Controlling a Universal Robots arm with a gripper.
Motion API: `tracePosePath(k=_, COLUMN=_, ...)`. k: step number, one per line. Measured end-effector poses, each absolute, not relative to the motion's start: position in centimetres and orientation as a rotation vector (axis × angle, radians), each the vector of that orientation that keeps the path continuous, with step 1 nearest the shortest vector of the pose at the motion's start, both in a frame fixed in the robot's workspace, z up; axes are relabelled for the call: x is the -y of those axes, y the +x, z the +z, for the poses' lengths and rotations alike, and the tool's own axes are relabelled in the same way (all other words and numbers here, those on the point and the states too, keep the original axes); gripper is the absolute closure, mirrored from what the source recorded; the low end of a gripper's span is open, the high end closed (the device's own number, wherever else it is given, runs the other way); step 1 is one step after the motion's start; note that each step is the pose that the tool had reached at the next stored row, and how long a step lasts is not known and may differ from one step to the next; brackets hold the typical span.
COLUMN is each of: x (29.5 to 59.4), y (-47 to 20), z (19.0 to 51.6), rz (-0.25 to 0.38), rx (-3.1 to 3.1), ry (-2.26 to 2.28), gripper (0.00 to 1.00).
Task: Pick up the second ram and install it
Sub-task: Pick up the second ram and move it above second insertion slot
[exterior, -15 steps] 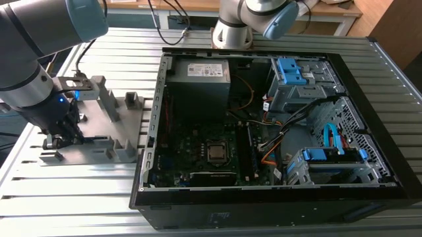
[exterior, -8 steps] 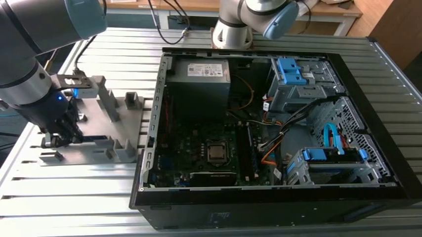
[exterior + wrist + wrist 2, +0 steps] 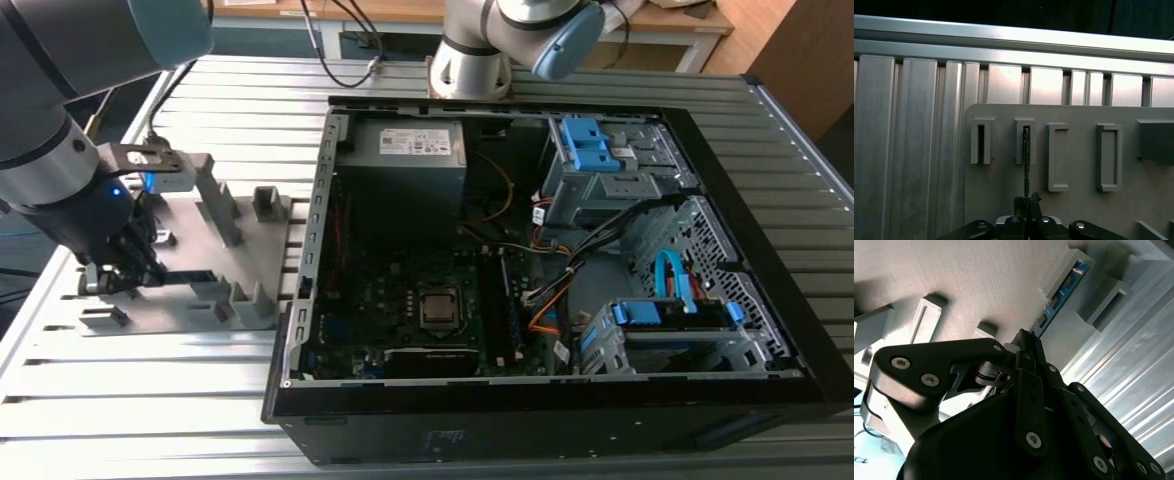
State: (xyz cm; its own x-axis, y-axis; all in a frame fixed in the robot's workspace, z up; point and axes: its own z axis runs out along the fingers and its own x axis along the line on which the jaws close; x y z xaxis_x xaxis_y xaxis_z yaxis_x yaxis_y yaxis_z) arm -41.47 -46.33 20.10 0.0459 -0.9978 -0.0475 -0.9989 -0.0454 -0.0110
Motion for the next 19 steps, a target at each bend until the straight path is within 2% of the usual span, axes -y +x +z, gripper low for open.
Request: tracePosePath(k=19, x=46.3, y=-41.5, z=21.9, rz=0.042, rx=-2.142, ry=-2.242, gripper=0.86)
